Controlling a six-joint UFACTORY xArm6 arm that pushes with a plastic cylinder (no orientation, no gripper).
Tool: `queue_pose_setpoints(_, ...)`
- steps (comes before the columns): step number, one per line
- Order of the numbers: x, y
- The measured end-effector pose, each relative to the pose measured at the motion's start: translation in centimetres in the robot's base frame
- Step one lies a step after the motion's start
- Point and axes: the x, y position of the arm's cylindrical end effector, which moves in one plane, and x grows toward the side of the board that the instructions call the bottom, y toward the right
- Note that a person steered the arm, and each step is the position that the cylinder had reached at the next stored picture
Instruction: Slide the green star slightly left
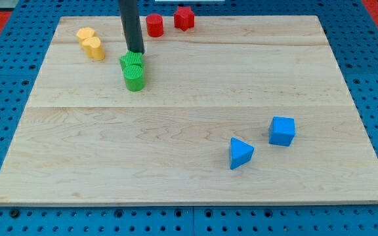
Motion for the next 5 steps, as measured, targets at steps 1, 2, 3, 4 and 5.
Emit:
queue_pose_setpoints(1, 0.1, 5.1)
queue_pose_setpoints(2, 1.9, 4.9)
queue_pose_setpoints(3, 3.8, 1.9)
queue_pose_setpoints(4, 4.9, -2.3)
queue_pose_setpoints(5, 3.8, -5.3)
